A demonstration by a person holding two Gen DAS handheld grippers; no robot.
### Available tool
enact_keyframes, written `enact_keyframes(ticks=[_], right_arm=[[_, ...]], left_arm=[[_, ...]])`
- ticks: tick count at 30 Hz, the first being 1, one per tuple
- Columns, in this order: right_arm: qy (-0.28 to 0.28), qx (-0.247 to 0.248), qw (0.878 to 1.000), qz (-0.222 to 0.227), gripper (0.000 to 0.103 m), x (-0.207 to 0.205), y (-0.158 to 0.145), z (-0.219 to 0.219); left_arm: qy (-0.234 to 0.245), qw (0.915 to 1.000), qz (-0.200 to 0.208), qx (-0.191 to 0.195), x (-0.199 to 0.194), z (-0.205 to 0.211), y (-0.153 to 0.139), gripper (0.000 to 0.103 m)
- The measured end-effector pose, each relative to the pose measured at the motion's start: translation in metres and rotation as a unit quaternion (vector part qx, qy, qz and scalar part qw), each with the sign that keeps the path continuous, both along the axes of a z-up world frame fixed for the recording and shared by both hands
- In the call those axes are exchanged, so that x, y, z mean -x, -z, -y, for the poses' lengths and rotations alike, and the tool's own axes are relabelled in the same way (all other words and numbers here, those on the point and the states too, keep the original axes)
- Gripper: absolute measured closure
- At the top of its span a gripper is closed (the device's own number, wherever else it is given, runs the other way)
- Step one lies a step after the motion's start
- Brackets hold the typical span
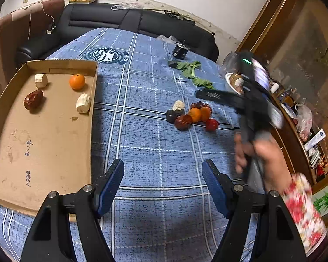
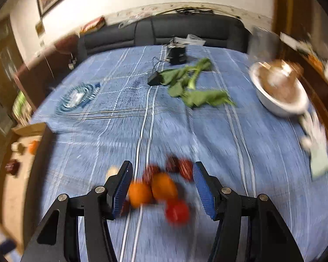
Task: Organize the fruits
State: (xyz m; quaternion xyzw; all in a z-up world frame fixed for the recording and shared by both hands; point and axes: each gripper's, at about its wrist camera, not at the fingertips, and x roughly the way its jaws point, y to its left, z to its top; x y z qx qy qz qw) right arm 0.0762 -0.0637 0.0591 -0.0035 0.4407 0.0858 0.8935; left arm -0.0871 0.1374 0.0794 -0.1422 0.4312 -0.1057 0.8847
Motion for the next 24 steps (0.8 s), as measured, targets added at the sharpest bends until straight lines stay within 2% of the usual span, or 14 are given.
enact_keyframes(ticks=[3, 5, 7, 12, 14, 16, 17, 20, 24], right_arm=[[-0.006, 0.064, 0.997, -0.029, 0.041, -0.029, 0.021, -0.02], [-0.006, 0.093, 0.995, -0.045, 0.041, -0.031, 0.031, -0.02], [-0.012, 0.096, 0.994, -0.047, 0.041, -0.02, 0.034, -0.008], [0.02, 0.082, 0.994, -0.072, 0.042, 0.027, 0.031, 0.052], [0.039, 0.051, 0.995, -0.082, 0.042, 0.046, 0.031, 0.082], [0.062, -0.011, 0.995, -0.081, 0.042, 0.066, 0.027, 0.116], [0.079, -0.049, 0.993, -0.073, 0.041, 0.078, 0.024, 0.134], [0.108, -0.109, 0.988, -0.034, 0.041, 0.102, 0.016, 0.164], [0.114, -0.154, 0.981, 0.009, 0.041, 0.122, 0.014, 0.176]], left_arm=[[-0.002, 1.0, -0.006, -0.005, -0.006, -0.004, 0.005, 0.03], [-0.001, 0.9999, -0.01, -0.003, -0.009, -0.009, 0.009, 0.03], [-0.001, 0.9999, -0.011, -0.002, -0.012, -0.013, 0.011, 0.03], [0.003, 0.9997, -0.021, 0.016, -0.022, -0.015, 0.018, 0.03], [0.008, 0.9994, -0.025, 0.02, -0.024, -0.012, 0.021, 0.03], [0.013, 0.9992, -0.031, 0.021, -0.025, -0.007, 0.026, 0.03], [0.014, 0.9991, -0.034, 0.022, -0.026, -0.005, 0.028, 0.03], [0.015, 0.9986, -0.048, 0.018, -0.026, 0.005, 0.036, 0.03], [0.016, 0.9981, -0.06, -0.009, -0.026, 0.024, 0.038, 0.03]])
